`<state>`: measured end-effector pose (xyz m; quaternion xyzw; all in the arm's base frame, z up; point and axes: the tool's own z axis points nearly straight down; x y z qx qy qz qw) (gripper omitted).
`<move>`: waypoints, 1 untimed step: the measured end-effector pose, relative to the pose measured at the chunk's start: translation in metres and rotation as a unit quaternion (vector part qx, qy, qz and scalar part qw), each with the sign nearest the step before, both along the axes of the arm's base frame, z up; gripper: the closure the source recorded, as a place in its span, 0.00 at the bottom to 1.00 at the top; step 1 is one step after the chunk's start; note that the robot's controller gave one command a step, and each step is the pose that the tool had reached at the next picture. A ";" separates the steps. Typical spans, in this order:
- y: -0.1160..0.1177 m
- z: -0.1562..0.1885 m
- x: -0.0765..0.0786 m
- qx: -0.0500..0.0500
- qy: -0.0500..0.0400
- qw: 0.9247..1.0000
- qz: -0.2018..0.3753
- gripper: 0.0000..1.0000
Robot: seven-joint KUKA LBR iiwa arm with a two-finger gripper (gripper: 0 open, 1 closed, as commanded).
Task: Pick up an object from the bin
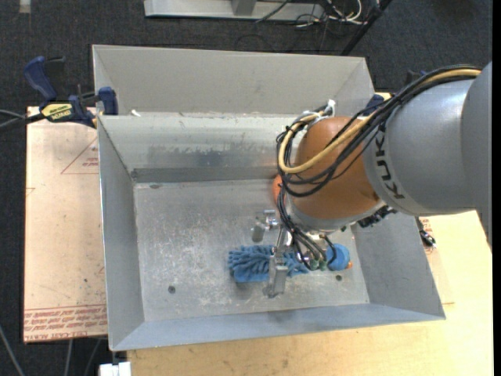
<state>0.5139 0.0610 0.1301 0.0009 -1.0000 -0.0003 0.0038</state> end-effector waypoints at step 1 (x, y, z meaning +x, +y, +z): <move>0.000 0.004 0.002 0.000 -0.004 1.000 -0.002 1.00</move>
Offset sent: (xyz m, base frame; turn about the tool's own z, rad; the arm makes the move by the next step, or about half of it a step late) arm 0.0000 0.0000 0.0000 0.0000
